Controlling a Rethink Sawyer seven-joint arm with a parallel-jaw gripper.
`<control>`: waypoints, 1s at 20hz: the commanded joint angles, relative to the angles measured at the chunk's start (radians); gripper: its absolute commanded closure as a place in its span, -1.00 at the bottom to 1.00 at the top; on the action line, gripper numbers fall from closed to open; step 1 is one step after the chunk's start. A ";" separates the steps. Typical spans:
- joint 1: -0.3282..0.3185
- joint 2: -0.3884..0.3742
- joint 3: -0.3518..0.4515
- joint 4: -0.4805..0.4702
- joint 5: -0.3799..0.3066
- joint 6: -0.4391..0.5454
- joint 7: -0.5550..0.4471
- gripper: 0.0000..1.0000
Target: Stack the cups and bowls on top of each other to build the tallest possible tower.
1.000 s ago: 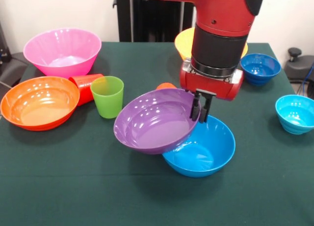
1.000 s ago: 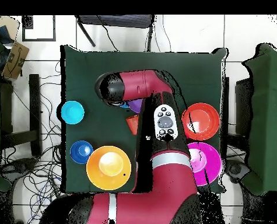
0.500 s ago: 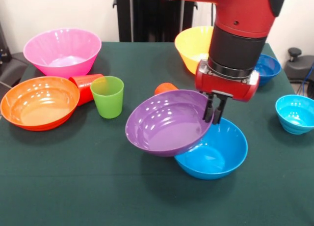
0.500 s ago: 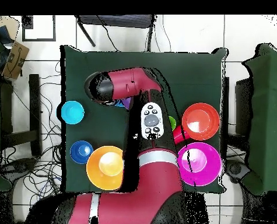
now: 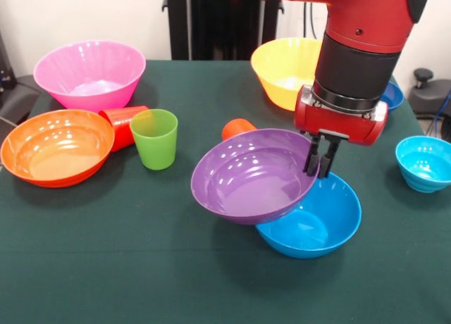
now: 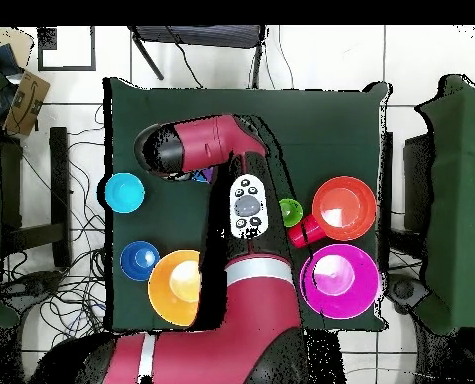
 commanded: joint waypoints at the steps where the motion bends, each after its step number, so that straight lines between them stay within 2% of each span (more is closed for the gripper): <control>1: 0.033 0.038 0.018 -0.017 -0.042 0.044 -0.026 1.00; 7: 0.056 0.039 -0.010 -0.010 -0.052 0.035 -0.014 1.00; 11: 0.081 0.033 -0.039 -0.042 -0.044 0.111 -0.024 1.00; 16: 0.084 0.015 -0.041 -0.055 -0.017 0.147 -0.032 1.00; 20: 0.080 0.010 -0.029 -0.050 0.002 0.121 -0.021 1.00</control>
